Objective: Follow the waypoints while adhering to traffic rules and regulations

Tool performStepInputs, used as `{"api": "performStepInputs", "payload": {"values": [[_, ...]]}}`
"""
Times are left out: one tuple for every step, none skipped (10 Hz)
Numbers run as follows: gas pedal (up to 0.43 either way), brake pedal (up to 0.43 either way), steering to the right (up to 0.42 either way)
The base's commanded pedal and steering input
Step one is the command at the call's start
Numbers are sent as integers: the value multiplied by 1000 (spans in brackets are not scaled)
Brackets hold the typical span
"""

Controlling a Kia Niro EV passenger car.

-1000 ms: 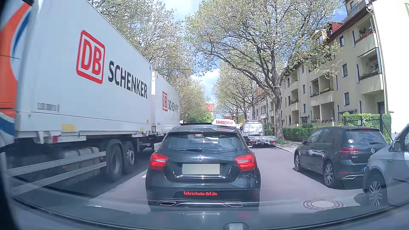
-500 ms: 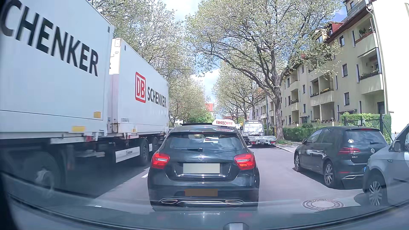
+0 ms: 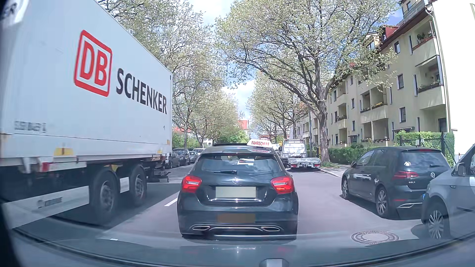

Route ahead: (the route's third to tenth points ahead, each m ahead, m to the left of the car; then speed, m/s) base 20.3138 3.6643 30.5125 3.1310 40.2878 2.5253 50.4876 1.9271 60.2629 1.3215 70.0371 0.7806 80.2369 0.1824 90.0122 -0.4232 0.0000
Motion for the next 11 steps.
{"api": "performStepInputs", "payload": {"values": [[0, 61, -4], [0, 18, -4], [0, 18, -4], [0, 24, -4], [0, 18, -4], [0, 24, -4], [0, 24, -4], [0, 24, -4], [0, 24, -4], [8, 18, -4], [28, 18, -4]]}}
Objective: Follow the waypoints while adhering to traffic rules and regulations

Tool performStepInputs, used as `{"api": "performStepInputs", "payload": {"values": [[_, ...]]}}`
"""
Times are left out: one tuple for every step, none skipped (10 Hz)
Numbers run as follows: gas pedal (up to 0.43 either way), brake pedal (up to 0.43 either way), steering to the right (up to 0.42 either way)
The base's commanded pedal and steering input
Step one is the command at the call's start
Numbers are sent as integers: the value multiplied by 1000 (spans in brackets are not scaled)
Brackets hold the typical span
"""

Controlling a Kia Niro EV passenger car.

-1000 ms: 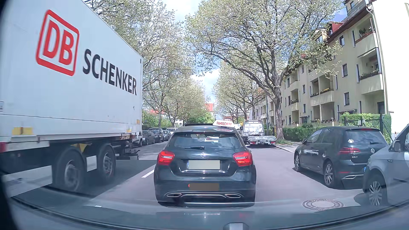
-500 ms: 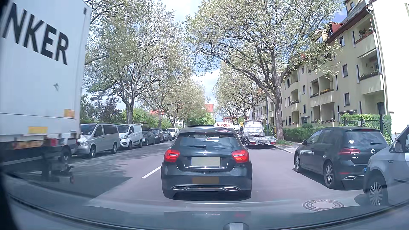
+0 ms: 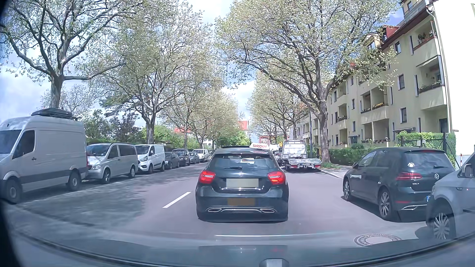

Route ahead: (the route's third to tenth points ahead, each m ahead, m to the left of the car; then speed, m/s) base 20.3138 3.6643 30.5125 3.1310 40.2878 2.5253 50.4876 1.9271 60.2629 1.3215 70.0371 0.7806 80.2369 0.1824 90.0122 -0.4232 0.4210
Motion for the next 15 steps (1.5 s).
{"api": "performStepInputs", "payload": {"values": [[28, 24, -4], [59, 24, -4], [87, 18, -4], [98, 24, -4], [98, 24, -4], [110, 24, -4], [130, 24, -4], [138, 18, -4], [150, 24, -4], [157, 24, -4], [169, 18, -4], [169, 18, -3], [169, 18, -1], [169, 24, -1], [169, 18, -1]]}}
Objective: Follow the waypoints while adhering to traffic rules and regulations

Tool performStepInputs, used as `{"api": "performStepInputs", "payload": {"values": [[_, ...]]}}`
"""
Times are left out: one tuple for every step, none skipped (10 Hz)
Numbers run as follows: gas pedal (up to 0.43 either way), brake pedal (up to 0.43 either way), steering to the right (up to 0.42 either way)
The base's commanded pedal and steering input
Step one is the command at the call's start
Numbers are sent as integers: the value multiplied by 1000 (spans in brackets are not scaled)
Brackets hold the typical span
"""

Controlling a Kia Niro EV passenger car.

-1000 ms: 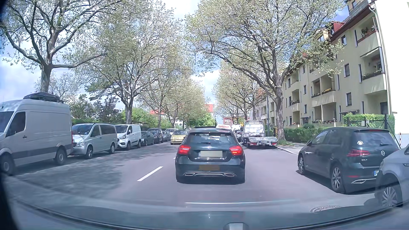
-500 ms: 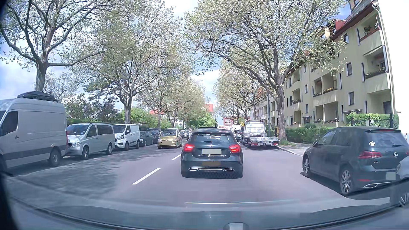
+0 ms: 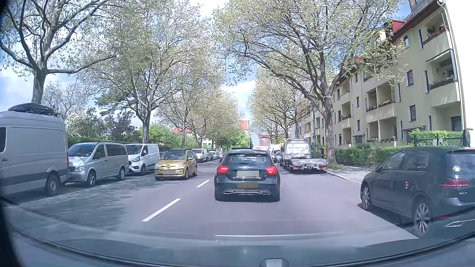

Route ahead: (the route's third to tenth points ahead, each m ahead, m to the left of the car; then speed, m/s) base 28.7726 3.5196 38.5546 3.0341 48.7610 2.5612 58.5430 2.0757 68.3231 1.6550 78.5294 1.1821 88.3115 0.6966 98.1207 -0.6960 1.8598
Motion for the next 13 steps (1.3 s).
{"api": "performStepInputs", "payload": {"values": [[169, 24, -1], [169, 24, -1], [169, 24, -2], [169, 18, -2], [169, 24, -1], [177, 24, -2], [177, 24, -1], [177, 24, 1], [177, 18, 1], [189, 24, 3], [197, 24, 4], [228, 18, 4], [240, 18, 3]]}}
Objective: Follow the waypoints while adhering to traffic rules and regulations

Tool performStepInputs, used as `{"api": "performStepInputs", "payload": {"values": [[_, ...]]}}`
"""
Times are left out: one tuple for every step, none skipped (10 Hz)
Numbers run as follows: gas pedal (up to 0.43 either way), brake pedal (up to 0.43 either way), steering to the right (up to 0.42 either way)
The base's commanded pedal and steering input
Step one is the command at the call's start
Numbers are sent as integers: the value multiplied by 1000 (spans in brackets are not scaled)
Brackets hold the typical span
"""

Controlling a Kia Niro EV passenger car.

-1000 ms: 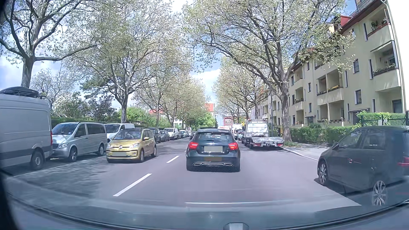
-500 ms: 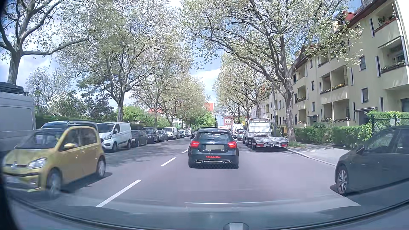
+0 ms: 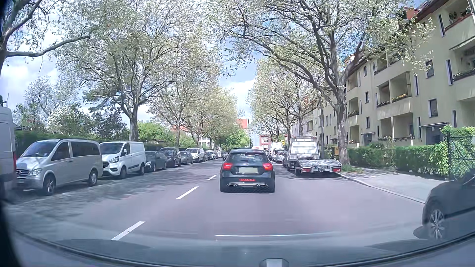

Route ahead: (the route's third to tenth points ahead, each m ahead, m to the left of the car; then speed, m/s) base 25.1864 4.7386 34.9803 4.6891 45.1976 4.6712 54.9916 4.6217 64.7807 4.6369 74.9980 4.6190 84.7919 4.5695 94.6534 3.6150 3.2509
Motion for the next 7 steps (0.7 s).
{"api": "performStepInputs", "payload": {"values": [[240, 24, 1], [240, 18, 1], [240, 24, 1], [240, 24, 1], [240, 18, 1], [240, 24, 1], [240, 18, 1]]}}
